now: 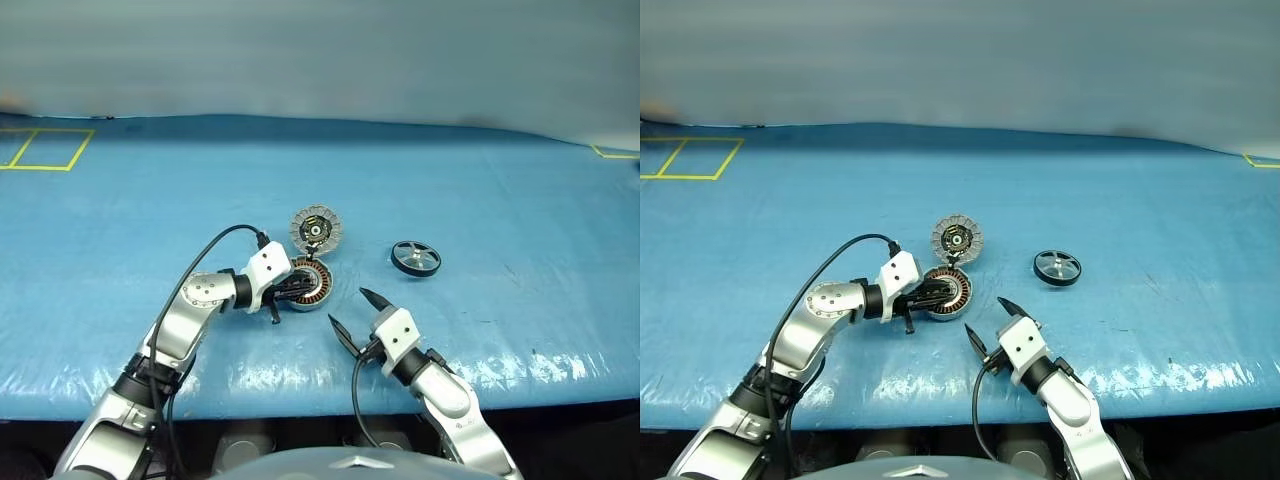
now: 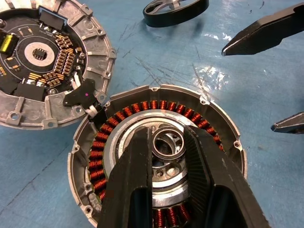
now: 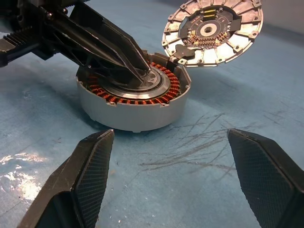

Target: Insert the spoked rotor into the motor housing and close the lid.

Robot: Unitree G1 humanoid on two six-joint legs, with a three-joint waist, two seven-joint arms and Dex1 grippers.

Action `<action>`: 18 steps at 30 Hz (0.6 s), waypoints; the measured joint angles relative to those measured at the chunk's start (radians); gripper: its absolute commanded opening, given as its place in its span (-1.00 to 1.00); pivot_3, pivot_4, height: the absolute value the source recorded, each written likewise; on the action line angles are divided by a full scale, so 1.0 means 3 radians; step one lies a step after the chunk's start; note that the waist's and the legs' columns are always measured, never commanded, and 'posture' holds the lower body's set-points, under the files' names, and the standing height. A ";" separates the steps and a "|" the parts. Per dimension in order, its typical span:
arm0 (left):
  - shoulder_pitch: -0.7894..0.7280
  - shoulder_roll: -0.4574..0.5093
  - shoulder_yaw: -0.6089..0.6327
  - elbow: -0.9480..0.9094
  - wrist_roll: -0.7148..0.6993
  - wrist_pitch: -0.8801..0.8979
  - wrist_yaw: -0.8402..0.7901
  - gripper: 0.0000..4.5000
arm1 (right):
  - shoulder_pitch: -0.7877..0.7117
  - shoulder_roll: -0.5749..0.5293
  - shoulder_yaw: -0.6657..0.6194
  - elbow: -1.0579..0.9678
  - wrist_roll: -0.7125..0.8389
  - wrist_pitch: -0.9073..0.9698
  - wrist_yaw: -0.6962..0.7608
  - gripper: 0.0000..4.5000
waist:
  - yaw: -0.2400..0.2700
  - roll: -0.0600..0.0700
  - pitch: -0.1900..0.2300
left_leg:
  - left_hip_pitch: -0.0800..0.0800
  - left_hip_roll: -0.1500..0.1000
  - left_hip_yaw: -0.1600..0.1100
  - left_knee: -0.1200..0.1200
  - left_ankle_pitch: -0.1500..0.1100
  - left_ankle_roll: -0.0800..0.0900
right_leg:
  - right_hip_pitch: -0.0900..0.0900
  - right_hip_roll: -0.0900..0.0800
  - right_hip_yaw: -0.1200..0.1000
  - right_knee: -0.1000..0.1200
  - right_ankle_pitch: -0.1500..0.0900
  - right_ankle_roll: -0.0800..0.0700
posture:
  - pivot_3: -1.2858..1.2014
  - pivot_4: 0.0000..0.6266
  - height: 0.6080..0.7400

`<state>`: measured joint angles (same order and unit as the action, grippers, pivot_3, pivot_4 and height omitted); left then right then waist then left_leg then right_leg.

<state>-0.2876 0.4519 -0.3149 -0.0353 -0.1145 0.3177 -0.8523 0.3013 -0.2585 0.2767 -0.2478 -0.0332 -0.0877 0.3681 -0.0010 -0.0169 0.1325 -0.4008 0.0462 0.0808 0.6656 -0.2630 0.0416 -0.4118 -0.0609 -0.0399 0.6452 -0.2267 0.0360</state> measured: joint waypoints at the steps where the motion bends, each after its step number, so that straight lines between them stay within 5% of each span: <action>1: -0.0016 -0.0007 -0.0014 0.0012 0.0012 -0.0010 0.0002 -0.72 | -0.0002 0.0001 0.0002 0.0000 0.0000 0.0000 0.0000 0.79 | 0.0000 0.0000 0.0000 | 0.0000 0.0000 0.0000 0.0000 0.0000 0.0000 | 0.0000 0.0000 0.0000 0.0000 0.0000 0.0000 | 0.03 -0.52 1.00; 18: -0.0026 -0.0002 0.0042 0.0095 0.0044 -0.0072 0.0004 -0.72 | -0.0007 0.0001 0.0032 0.0001 -0.0044 0.0001 -0.0016 0.79 | -0.0003 0.0000 0.0000 | 0.0000 0.0000 0.0000 0.0003 0.0000 0.0001 | 0.0001 0.0000 0.0001 0.0002 0.0002 0.0000 | 0.03 -0.52 1.00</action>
<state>-0.2955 0.4512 -0.3023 -0.0069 -0.1014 0.2961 -0.8512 0.2993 -0.2583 0.2864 -0.2476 -0.0465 -0.0875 0.3633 -0.0018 -0.0169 0.1324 -0.4007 0.0463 0.0809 0.6664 -0.2631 0.0419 -0.4115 -0.0608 -0.0396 0.6460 -0.2262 0.0359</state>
